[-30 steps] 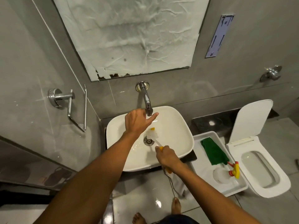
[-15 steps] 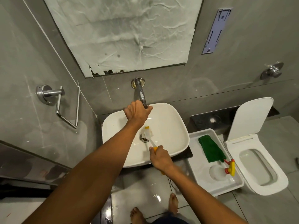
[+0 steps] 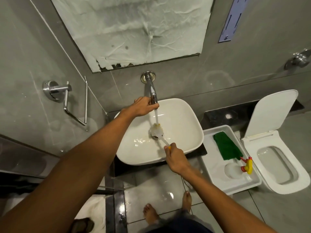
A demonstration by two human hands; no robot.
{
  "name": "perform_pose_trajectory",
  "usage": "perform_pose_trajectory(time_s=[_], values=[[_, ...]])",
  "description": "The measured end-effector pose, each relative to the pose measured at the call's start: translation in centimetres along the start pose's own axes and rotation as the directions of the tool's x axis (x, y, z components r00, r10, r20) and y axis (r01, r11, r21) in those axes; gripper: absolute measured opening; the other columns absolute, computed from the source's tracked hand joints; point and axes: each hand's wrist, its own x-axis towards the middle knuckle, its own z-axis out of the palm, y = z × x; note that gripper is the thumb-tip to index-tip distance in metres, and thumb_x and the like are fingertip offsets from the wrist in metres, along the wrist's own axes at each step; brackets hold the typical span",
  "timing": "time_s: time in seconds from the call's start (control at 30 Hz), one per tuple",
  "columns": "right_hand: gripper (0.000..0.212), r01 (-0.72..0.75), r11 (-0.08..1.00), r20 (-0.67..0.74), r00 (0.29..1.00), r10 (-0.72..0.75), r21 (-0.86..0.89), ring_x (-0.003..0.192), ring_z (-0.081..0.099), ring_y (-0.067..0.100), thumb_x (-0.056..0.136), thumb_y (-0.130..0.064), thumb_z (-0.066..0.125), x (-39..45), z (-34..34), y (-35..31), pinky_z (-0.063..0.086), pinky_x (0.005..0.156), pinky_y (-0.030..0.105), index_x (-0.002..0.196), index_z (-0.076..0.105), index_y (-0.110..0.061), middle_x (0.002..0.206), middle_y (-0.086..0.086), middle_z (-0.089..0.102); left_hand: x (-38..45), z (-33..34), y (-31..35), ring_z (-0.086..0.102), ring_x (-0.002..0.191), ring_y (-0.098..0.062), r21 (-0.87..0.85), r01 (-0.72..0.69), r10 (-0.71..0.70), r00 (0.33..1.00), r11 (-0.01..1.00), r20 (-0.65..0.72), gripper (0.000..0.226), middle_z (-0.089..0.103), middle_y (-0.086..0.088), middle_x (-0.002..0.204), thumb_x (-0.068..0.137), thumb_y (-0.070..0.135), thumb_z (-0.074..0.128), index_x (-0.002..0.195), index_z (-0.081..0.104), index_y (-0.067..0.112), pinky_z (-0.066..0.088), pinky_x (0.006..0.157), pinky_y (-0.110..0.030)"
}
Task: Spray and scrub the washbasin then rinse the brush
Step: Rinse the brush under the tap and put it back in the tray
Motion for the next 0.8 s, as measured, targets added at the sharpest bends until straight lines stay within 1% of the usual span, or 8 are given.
perform_pose_trajectory(time_s=[0.23, 0.4, 0.47, 0.53, 0.6, 0.63, 0.7, 0.8], values=[[0.038, 0.053, 0.998, -0.04, 0.998, -0.054, -0.014, 0.093, 0.068, 0.034, 0.115, -0.033, 0.035, 0.0, 0.2, 0.6, 0.054, 0.078, 0.04, 0.116, 0.057, -0.001, 0.1, 0.014, 0.069, 0.1, 0.7, -0.6, 0.051, 0.079, -0.025, 0.001, -0.022, 0.022, 1.0, 1.0, -0.021, 0.037, 0.048, 0.005, 0.074, 0.098, 0.047, 0.059, 0.071, 0.043, 0.026, 0.035, 0.084, -0.04], [0.043, -0.02, 0.963, -0.003, 1.0, 0.021, 0.269, 0.075, 0.061, 0.022, 0.114, -0.04, 0.033, 0.3, -0.1, 1.1, 0.053, 0.068, 0.037, 0.124, 0.057, -0.006, 0.091, 0.012, 0.064, -0.1, 0.9, -0.7, 0.052, 0.08, -0.024, -0.045, -0.058, 0.056, 0.997, 0.997, -0.045, 0.031, 0.053, 0.003, 0.077, 0.098, 0.045, 0.059, 0.075, 0.049, 0.026, 0.037, 0.087, -0.042], [0.043, -0.193, 0.732, 0.149, 0.981, 0.126, 0.653, 0.059, 0.049, 0.013, 0.115, -0.036, 0.035, 0.7, -0.3, 1.1, 0.047, 0.054, 0.027, 0.128, 0.056, -0.002, 0.078, 0.006, 0.051, -0.3, 1.1, -0.7, 0.053, 0.081, -0.025, -0.064, -0.07, 0.067, 0.997, 0.996, -0.048, 0.028, 0.055, 0.0, 0.081, 0.099, 0.042, 0.059, 0.081, 0.053, 0.022, 0.039, 0.09, -0.044], [0.038, -0.417, 0.236, 0.39, 0.908, 0.155, 0.878, 0.046, 0.042, 0.008, 0.116, -0.032, 0.037, 1.0, -0.9, 1.2, 0.04, 0.043, 0.019, 0.13, 0.055, -0.002, 0.069, 0.0, 0.042, -0.4, 1.2, -0.6, 0.054, 0.083, -0.025, -0.08, -0.08, 0.075, 0.996, 0.994, -0.055, 0.026, 0.056, -0.002, 0.083, 0.1, 0.041, 0.059, 0.085, 0.055, 0.02, 0.04, 0.092, -0.044], [0.037, -0.546, -0.253, 0.573, 0.818, 0.046, 0.799, 0.04, 0.044, 0.01, 0.115, -0.03, 0.04, 1.0, -1.5, 1.4, 0.04, 0.038, 0.016, 0.137, 0.055, -0.004, 0.067, -0.002, 0.04, -0.4, 1.2, -0.5, 0.054, 0.084, -0.026, -0.086, -0.082, 0.076, 0.995, 0.993, -0.065, 0.026, 0.057, -0.002, 0.085, 0.101, 0.04, 0.058, 0.087, 0.057, 0.018, 0.039, 0.091, -0.044], [0.039, -0.566, -0.377, 0.606, 0.796, -0.018, 0.733, 0.039, 0.045, 0.012, 0.114, -0.029, 0.041, 0.9, -1.8, 1.6, 0.04, 0.039, 0.015, 0.14, 0.055, -0.004, 0.067, -0.002, 0.04, -0.4, 1.2, -0.5, 0.054, 0.085, -0.026, -0.087, -0.08, 0.075, 0.995, 0.993, -0.065, 0.027, 0.058, -0.003, 0.086, 0.101, 0.04, 0.058, 0.088, 0.058, 0.016, 0.039, 0.091, -0.044], [0.041, -0.579, -0.441, 0.606, 0.79, -0.095, 0.686, 0.039, 0.047, 0.014, 0.114, -0.028, 0.04, 0.7, -1.9, 2.0, 0.038, 0.041, 0.014, 0.138, 0.056, 0.001, 0.066, 0.001, 0.043, -0.5, 1.2, -0.5, 0.054, 0.086, -0.027, -0.092, -0.078, 0.074, 0.996, 0.993, -0.056, 0.031, 0.058, -0.004, 0.087, 0.102, 0.041, 0.057, 0.092, 0.061, 0.012, 0.04, 0.094, -0.045], [0.039, -0.59, -0.349, 0.602, 0.794, -0.087, 0.728, 0.037, 0.045, 0.012, 0.114, -0.028, 0.039, 0.6, -1.8, 2.0, 0.037, 0.038, 0.015, 0.131, 0.057, 0.003, 0.061, 0.001, 0.043, -0.6, 1.2, -0.6, 0.055, 0.088, -0.027, -0.102, -0.071, 0.066, 0.997, 0.992, -0.051, 0.037, 0.058, -0.004, 0.088, 0.103, 0.041, 0.055, 0.096, 0.062, 0.006, 0.042, 0.099, -0.048]])
